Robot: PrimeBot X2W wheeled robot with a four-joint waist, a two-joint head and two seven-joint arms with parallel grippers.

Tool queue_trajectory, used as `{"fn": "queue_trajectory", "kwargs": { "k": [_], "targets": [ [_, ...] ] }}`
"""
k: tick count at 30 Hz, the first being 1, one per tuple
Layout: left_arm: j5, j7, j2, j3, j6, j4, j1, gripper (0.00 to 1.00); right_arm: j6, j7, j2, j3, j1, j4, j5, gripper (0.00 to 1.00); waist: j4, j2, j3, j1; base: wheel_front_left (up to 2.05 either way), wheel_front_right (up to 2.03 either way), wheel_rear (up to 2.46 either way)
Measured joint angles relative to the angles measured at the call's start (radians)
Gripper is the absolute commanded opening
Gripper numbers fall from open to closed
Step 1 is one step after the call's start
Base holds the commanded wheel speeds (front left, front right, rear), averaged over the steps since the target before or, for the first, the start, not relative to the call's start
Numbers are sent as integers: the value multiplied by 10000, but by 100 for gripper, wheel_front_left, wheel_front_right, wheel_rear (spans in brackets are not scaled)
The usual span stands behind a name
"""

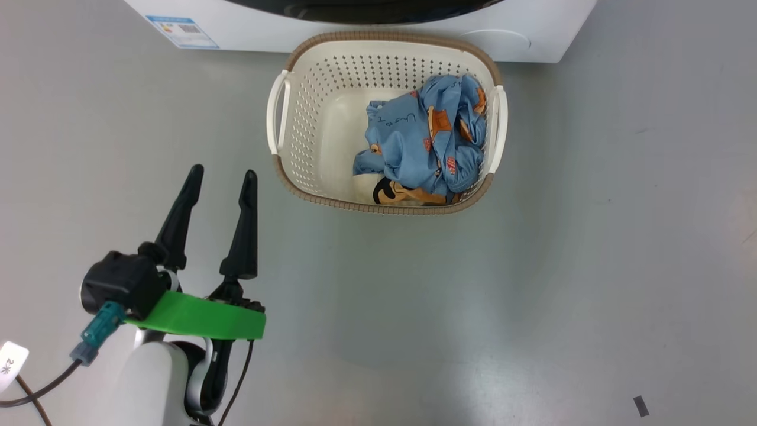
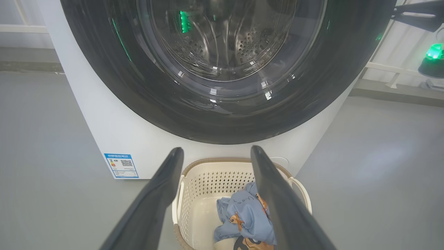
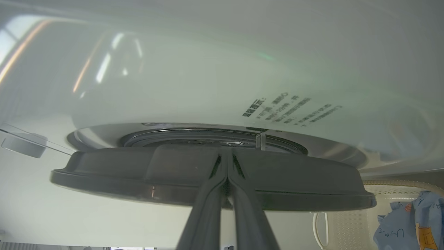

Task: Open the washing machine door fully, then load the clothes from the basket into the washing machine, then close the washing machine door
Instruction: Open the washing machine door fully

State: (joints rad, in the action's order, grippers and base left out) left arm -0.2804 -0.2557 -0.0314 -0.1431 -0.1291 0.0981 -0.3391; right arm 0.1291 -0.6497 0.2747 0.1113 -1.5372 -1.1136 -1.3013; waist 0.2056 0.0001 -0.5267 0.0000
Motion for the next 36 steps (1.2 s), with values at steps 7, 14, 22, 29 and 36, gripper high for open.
{"fn": "queue_trajectory", "kwargs": {
  "k": [7, 14, 22, 29, 36],
  "targets": [
    [-186, 0, 4, -136, 0, -17, -178, 100, 0, 15, -17, -27, -384, -199, 165, 0, 122, 0, -267, 0, 0, 0, 0],
    [-426, 0, 12, -217, 0, -15, -196, 100, 0, 100, -173, -92, -965, -416, 529, 0, 305, 0, -428, 0, 0, 0, 0],
    [-512, 0, 29, -221, 0, -59, -370, 100, 0, 79, -184, -144, -1245, -646, 681, 0, 412, 0, -564, 0, 0, 0, 0],
    [-499, 0, 46, -186, 0, -219, -371, 100, 0, -483, -82, -173, -1067, -568, 683, 0, 372, 0, -490, 0, 0, 0, 0],
    [-380, 0, 52, -107, 0, -418, -382, 100, 0, -1499, 33, -201, -315, -27, 642, 0, 322, 0, -286, 0, 0, 0, 0]
  ]
}}
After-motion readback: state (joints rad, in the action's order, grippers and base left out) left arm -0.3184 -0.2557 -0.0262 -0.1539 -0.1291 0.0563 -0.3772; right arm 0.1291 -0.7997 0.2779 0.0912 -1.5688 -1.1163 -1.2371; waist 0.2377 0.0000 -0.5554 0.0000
